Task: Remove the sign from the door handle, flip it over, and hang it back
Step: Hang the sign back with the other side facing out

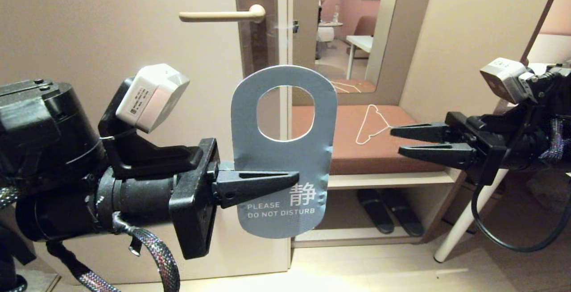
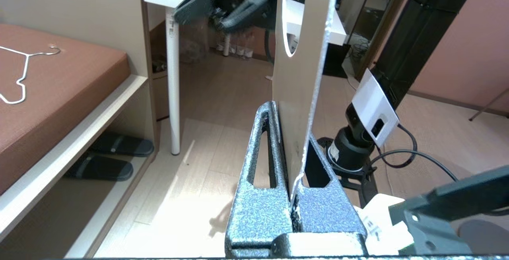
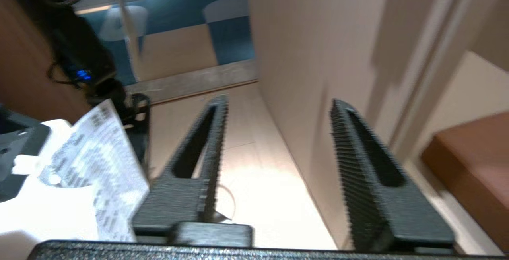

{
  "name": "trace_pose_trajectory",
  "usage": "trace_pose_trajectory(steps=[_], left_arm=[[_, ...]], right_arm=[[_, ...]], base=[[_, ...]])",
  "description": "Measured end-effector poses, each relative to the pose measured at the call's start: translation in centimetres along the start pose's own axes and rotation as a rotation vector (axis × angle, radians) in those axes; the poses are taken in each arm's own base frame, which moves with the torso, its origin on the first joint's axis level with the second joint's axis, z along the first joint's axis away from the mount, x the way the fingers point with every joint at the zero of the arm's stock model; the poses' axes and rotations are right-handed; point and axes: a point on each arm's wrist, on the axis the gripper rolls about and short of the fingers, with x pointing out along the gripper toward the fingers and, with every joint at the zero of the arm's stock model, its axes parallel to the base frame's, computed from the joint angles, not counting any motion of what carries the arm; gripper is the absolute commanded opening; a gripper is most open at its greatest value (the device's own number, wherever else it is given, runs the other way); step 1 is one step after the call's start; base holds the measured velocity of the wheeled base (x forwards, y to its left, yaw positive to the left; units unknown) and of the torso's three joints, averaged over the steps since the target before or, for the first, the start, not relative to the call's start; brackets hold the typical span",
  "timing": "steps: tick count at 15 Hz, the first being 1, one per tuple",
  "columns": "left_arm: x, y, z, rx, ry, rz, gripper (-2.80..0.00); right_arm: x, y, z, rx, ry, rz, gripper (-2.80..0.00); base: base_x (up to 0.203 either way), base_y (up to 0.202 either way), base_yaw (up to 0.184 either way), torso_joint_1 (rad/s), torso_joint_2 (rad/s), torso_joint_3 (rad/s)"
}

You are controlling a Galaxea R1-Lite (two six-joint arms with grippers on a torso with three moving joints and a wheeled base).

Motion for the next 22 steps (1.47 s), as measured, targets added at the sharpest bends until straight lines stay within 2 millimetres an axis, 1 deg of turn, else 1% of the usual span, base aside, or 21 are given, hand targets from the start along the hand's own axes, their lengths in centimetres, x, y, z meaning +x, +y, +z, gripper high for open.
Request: trace_pose_trajectory(steps=[2,6,8,10,13,15,17,22], left_arm=[[-0.6,-0.3,-0.1,0.003,-0.005,0.032,-2.8],[-2.3,-0.5,-0.2,0.012,-0.021,0.09,-2.8],[-3.4,-0.7,-0.2,0.017,-0.03,0.121,-2.8],[-4.4,-0.9,-0.3,0.022,-0.04,0.155,-2.8],[-5.6,-1.0,-0.6,0.024,-0.048,0.208,-2.8],[-6.0,-1.2,-1.0,0.022,-0.044,0.222,-2.8],[-6.4,-1.1,-1.1,0.027,-0.046,0.251,-2.8],[-6.8,-0.7,-1.2,0.032,-0.047,0.29,-2.8]], right_arm=[[-0.6,0.1,0.1,0.0,0.003,-0.098,-2.8],[-2.2,-0.1,-0.3,-0.003,0.012,-0.376,-2.8],[-3.0,-0.5,-0.2,-0.066,-0.029,-0.547,-2.8],[-3.7,-1.0,-0.7,-0.107,-0.065,-0.751,-2.8],[-6.2,-1.0,-1.9,-0.089,-0.062,-1.045,-2.8],[-7.9,0.1,-3.2,-0.06,-0.036,-1.132,-2.8],[-8.8,2.2,-5.0,-0.021,-0.003,-1.161,-2.8],[-9.7,9.7,-10.1,0.061,0.054,-1.163,-2.8]], base=[[0.0,0.0,0.0,0.0,0.0,0.0],[0.0,0.0,0.0,0.0,0.0,0.0],[0.0,0.0,0.0,0.0,0.0,0.0],[0.0,0.0,0.0,0.0,0.0,0.0],[0.0,0.0,0.0,0.0,0.0,0.0],[0.0,0.0,0.0,0.0,0.0,0.0],[0.0,0.0,0.0,0.0,0.0,0.0],[0.0,0.0,0.0,0.0,0.0,0.0]])
